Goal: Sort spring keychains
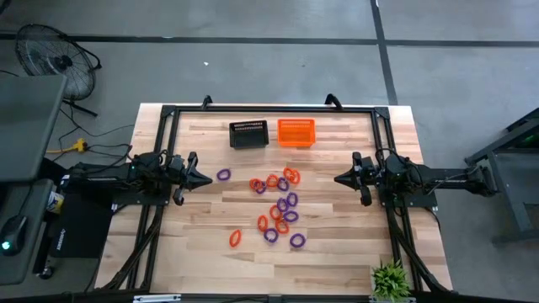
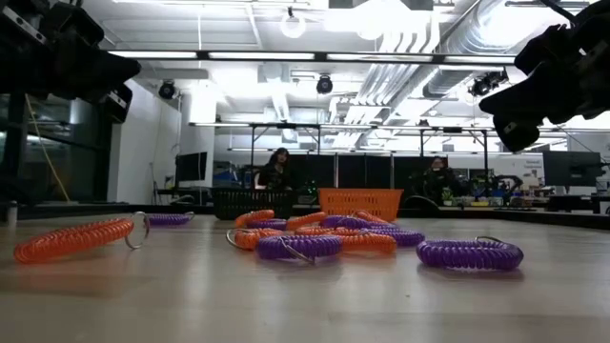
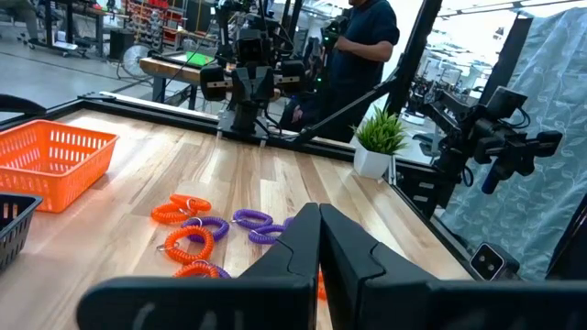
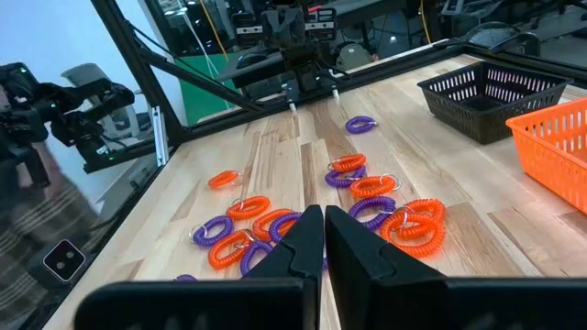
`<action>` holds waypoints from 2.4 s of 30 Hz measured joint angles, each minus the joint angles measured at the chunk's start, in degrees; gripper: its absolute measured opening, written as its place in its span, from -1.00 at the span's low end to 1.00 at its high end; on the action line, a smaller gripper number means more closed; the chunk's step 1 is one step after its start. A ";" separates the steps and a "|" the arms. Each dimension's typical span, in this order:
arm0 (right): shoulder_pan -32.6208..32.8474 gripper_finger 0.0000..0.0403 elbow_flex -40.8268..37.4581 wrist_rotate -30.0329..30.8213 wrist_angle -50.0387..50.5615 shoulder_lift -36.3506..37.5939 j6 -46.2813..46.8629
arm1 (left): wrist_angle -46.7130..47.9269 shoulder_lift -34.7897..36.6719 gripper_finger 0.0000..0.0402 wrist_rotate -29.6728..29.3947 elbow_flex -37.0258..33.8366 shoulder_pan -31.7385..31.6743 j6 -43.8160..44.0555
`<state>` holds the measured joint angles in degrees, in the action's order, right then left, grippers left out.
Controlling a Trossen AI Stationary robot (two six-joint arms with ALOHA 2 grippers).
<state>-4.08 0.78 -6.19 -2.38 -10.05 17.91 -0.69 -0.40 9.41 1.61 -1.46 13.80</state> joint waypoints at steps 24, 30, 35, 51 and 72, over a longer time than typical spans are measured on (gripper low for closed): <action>-0.01 -0.94 0.00 -0.01 -0.01 0.00 -0.01 | -3.01 0.01 -1.00 0.02 -0.02 0.01 4.37; -0.02 -0.94 0.00 0.01 -0.01 -0.01 -0.01 | -3.05 0.01 -1.00 0.00 -0.02 -0.01 7.10; 0.00 -0.94 0.00 -0.01 -0.01 -0.01 -0.02 | -3.84 0.01 -1.00 -3.27 -0.02 -0.01 12.66; 0.00 -0.94 0.00 0.01 0.01 -0.01 0.00 | -3.24 -4.84 -0.42 -26.67 4.35 -0.01 16.02; -0.01 -0.94 0.00 -0.01 0.01 -0.01 -0.01 | 42.11 -34.39 -0.04 -26.53 35.62 -0.01 13.46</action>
<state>-4.08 0.78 -6.20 -2.38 -10.07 17.91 41.42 -34.79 -17.12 37.23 -1.48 27.27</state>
